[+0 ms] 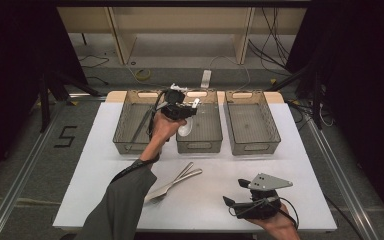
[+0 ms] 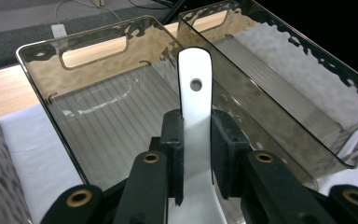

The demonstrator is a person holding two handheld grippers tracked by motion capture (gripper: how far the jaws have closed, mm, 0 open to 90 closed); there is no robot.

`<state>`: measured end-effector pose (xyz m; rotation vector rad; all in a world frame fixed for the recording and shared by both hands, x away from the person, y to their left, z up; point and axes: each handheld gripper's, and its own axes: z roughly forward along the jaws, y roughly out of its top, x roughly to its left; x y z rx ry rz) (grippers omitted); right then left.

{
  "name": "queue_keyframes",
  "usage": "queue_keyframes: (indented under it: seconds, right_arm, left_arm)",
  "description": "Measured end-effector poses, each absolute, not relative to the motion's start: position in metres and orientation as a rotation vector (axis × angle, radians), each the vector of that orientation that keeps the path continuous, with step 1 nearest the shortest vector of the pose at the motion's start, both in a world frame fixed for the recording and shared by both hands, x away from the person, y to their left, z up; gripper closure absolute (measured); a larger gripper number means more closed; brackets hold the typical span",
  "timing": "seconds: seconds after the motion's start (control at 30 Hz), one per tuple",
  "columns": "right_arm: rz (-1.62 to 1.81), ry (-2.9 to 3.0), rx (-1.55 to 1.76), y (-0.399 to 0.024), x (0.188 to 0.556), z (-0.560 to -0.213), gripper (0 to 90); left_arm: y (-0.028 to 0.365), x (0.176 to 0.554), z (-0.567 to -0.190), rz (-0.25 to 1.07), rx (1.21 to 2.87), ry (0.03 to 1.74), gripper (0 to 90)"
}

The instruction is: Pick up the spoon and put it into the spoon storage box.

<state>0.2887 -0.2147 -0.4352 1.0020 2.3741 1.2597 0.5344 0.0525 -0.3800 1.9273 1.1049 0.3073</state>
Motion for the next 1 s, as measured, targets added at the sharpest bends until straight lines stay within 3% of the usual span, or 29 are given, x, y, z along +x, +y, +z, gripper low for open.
queue_keyframes:
  seconds: [0.87, 1.0]
  right_arm:
    - [1.261, 2.375, 1.0, -0.214, 0.289, -0.435, 24.9]
    - [1.258, 2.375, 1.001, -0.214, 0.289, -0.435, 24.8]
  left_arm:
    - [0.045, 0.538, -0.4, 0.265, 1.94, 1.123, 74.3]
    - [0.044, 0.537, -0.399, 0.244, 1.94, 1.12, 70.8]
